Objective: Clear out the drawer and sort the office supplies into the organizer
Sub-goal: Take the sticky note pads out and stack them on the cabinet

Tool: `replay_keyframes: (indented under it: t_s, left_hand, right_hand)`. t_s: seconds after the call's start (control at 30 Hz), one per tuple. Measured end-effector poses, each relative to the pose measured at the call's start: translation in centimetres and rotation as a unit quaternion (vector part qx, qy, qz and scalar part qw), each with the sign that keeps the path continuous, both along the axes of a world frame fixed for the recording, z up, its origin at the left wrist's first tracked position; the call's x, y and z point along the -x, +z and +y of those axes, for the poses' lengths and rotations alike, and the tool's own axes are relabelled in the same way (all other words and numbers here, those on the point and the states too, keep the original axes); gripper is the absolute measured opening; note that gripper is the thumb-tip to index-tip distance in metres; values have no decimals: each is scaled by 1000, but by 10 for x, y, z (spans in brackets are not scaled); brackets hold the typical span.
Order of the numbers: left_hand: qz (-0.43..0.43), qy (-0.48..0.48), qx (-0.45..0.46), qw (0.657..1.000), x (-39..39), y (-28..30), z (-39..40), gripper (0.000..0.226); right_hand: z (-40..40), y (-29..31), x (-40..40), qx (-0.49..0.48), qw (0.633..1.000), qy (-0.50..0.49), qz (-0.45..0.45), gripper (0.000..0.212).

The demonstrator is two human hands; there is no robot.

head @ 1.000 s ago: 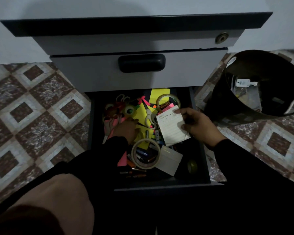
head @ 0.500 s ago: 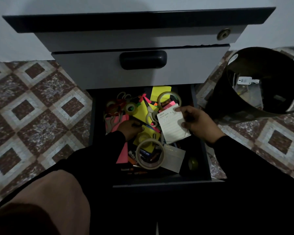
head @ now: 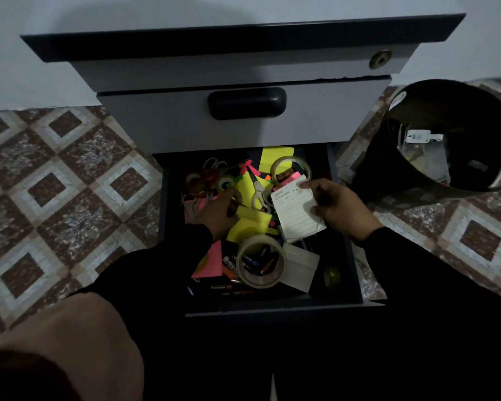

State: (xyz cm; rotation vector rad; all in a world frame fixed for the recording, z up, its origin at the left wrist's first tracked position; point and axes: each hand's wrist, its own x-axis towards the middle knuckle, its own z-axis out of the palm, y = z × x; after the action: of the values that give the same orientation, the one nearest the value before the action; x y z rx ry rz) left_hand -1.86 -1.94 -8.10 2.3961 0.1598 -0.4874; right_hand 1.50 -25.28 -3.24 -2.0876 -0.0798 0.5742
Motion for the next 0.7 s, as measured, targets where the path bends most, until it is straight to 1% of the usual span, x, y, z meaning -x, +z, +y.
replay_keyframes:
  t_s: [0.1,0.17,0.3,0.4,0.47,0.63,0.7]
  left_hand:
    - [-80,20,2,997,6,10,7,24]
    - [-114,47,24,992,10,20,11,33]
    - [-137,59,44,988,19,47,19,18]
    - [-158,56,52,985,27,65,26,29]
    - [-160,56,93,981,34,80,29,35]
    - [-160,79,168,969,46,131,28,35]
    - [-173,73,180,965,48,153,28,37]
  right_hand:
    - [2,7,4,9,1000,-4,-19,50]
    - [2,14,10,3,999,-13,-33,50]
    - [0,36,24,-11,998,-21,-60,50]
    - [2,57,35,-24,996,-17,-90,50]
    - [3,75,42,-37,994,-4,-100,50]
    - [5,125,50,-61,990,31,-127,46]
    - [5,145,50,-78,987,31,-140,45]
